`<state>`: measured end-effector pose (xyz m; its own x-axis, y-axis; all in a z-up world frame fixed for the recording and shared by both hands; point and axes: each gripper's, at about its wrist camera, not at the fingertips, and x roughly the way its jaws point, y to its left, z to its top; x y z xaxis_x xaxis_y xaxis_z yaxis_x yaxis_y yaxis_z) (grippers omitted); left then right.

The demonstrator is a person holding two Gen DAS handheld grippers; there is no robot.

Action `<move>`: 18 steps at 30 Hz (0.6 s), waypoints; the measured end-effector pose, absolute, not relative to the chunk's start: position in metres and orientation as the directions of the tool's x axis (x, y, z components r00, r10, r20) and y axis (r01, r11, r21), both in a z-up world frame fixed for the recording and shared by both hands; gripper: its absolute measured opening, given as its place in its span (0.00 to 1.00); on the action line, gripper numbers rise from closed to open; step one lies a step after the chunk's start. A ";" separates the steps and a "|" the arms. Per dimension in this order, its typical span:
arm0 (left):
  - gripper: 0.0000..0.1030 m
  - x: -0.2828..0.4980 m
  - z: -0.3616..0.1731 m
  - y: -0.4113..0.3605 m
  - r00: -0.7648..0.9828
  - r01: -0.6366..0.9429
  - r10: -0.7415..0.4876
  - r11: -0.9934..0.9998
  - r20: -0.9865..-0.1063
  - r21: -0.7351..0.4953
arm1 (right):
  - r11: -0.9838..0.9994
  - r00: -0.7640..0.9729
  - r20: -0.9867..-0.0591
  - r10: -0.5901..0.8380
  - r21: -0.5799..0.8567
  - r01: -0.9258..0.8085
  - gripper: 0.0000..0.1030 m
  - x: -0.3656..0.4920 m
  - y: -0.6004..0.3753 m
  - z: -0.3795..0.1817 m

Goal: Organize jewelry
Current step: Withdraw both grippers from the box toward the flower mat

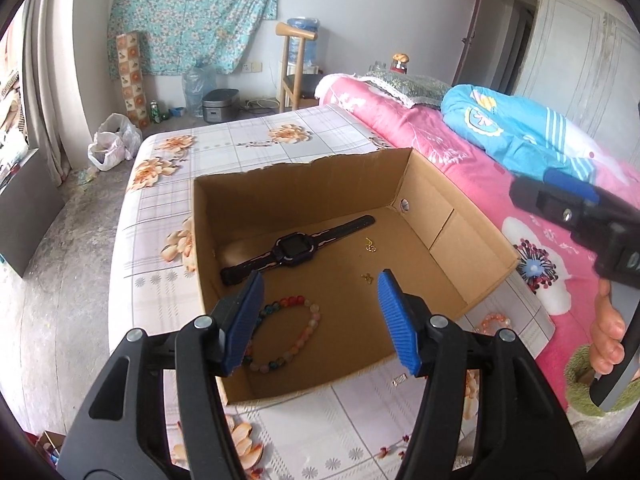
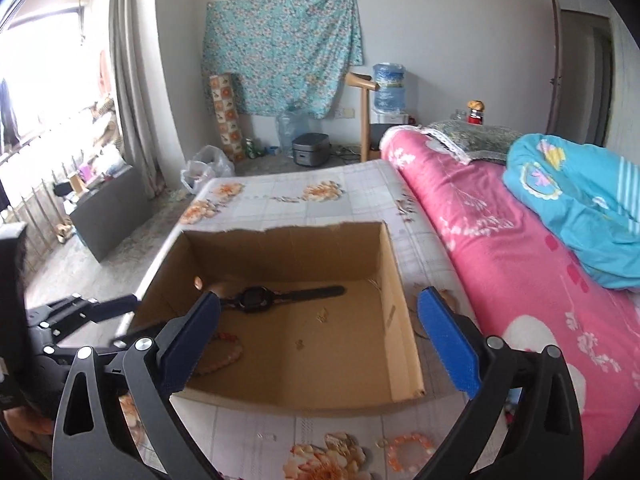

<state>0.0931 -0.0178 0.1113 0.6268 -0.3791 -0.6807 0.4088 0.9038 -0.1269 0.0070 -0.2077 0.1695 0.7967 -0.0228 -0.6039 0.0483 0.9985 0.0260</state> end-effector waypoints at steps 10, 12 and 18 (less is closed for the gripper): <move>0.55 0.062 0.107 0.007 0.647 0.386 -0.371 0.913 -0.666 -0.133 | 0.966 0.788 -0.570 -0.234 -0.224 0.125 0.94 -0.040 -0.194 0.151; 0.55 0.055 0.104 0.012 0.654 0.387 -0.373 0.913 -0.659 -0.132 | 0.973 0.803 -0.562 -0.200 -0.210 0.096 0.94 -0.054 -0.194 0.147; 0.55 0.027 0.085 0.011 0.645 0.443 -0.400 0.890 -0.651 -0.108 | 0.996 0.769 -0.637 -0.055 -0.091 -0.004 0.94 -0.082 -0.203 0.108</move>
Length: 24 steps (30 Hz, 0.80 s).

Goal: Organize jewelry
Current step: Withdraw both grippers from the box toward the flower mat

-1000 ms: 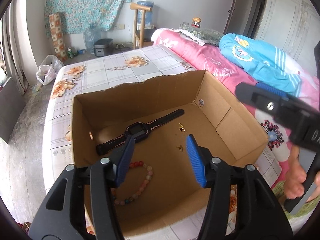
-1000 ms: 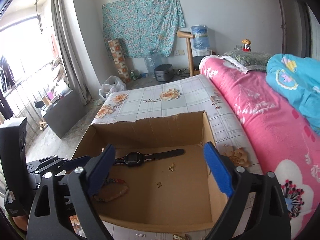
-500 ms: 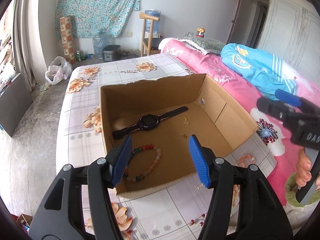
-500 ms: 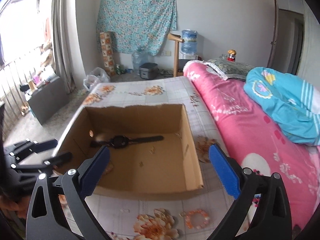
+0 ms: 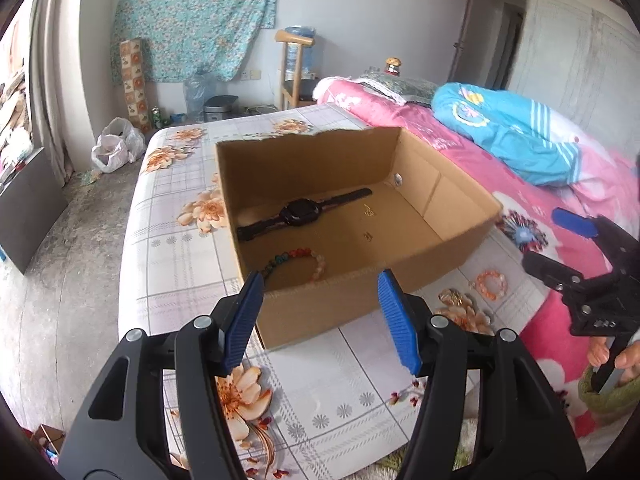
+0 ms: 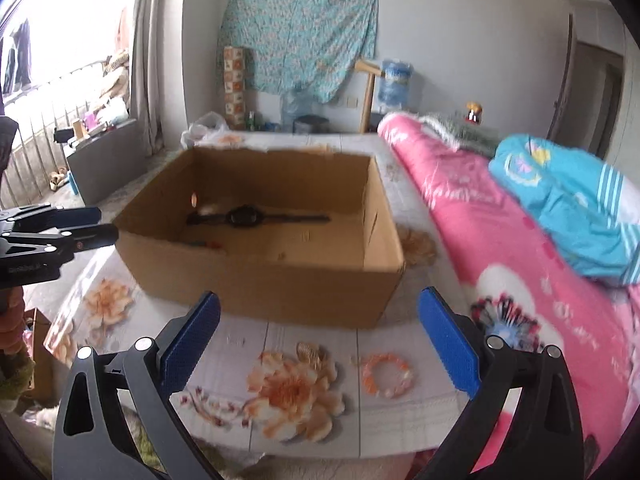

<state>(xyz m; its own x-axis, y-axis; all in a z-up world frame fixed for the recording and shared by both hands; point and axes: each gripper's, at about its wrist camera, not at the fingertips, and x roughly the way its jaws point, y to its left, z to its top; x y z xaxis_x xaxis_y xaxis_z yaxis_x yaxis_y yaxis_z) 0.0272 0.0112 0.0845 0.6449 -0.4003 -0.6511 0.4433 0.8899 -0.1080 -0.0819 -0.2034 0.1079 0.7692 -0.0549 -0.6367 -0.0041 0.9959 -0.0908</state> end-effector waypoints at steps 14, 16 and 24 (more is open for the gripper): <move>0.47 0.012 0.014 -0.047 0.490 0.601 -0.479 0.791 -0.728 -0.116 | 0.998 0.677 -0.734 -0.051 -0.023 0.051 0.91 -0.089 -0.199 0.029; 0.42 0.017 0.005 -0.058 0.471 0.624 -0.482 0.774 -0.739 -0.108 | 0.999 0.658 -0.753 -0.031 -0.003 0.043 0.84 -0.086 -0.200 0.022; 0.21 0.034 -0.018 -0.093 0.419 0.686 -0.455 0.725 -0.786 -0.054 | 0.997 0.589 -0.807 0.046 0.074 0.024 0.55 -0.074 -0.205 -0.001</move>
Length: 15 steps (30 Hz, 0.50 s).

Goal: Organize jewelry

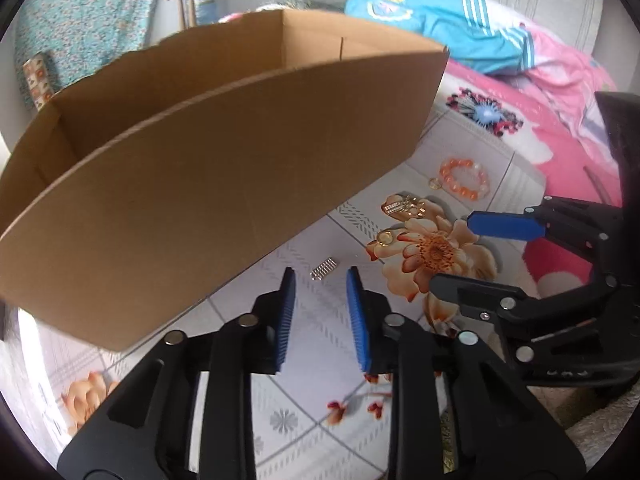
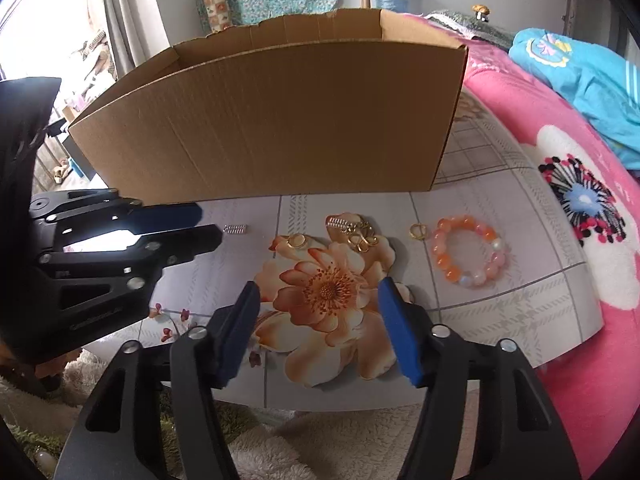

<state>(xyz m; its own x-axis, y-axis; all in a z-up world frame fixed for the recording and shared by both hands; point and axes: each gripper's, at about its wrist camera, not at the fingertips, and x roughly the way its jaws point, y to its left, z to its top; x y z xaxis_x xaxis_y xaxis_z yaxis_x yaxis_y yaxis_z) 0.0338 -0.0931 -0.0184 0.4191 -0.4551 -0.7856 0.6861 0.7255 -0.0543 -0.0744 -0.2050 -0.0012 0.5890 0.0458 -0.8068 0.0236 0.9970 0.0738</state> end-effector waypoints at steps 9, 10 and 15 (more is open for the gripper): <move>0.17 0.044 -0.027 -0.115 0.393 0.733 -0.410 0.680 -0.823 0.011 | 0.993 0.580 -0.810 0.087 0.114 0.011 0.44 -0.063 -0.213 -0.005; 0.17 0.045 -0.027 -0.115 0.389 0.737 -0.410 0.676 -0.825 0.012 | 0.993 0.581 -0.809 0.089 0.116 0.011 0.44 -0.062 -0.214 -0.006; 0.12 0.048 -0.026 -0.116 0.373 0.741 -0.400 0.672 -0.837 0.009 | 0.991 0.582 -0.808 0.094 0.129 0.020 0.42 -0.057 -0.219 -0.007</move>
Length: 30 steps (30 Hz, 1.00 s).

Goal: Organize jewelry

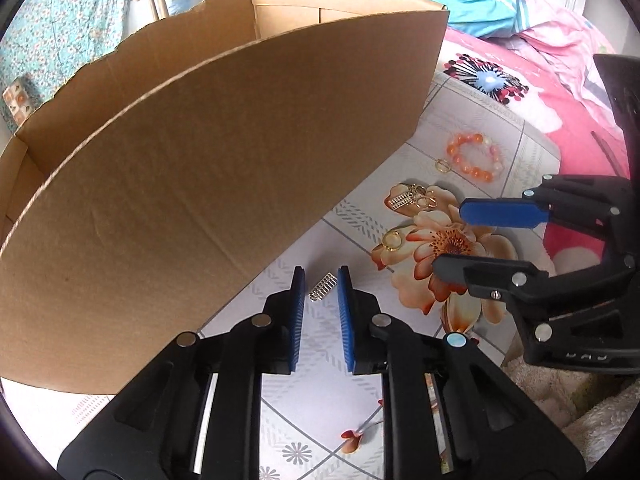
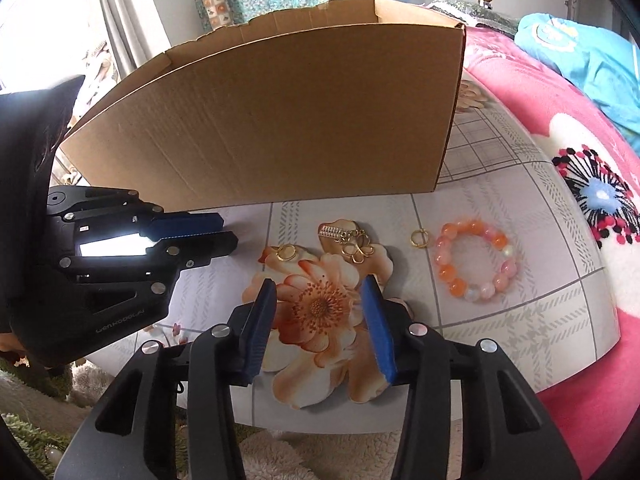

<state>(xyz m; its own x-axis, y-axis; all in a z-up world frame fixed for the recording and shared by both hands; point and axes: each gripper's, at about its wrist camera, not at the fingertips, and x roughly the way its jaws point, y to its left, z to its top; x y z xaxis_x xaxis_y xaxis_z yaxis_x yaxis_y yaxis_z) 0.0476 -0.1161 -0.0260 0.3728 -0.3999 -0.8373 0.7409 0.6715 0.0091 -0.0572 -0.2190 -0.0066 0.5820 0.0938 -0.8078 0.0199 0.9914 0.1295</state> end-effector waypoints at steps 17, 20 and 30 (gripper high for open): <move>0.04 0.046 -0.024 -0.097 0.357 0.702 -0.432 0.709 -0.828 -0.067 | 0.985 0.597 -0.790 0.141 0.170 -0.009 0.30 -0.047 -0.222 -0.004; 0.04 0.046 -0.022 -0.089 0.364 0.687 -0.432 0.722 -0.825 -0.076 | 0.983 0.589 -0.793 0.157 0.181 -0.018 0.25 -0.040 -0.219 -0.007; 0.04 0.045 -0.022 -0.078 0.354 0.679 -0.441 0.728 -0.825 -0.098 | 0.993 0.586 -0.801 0.121 0.103 -0.065 0.19 -0.022 -0.199 -0.011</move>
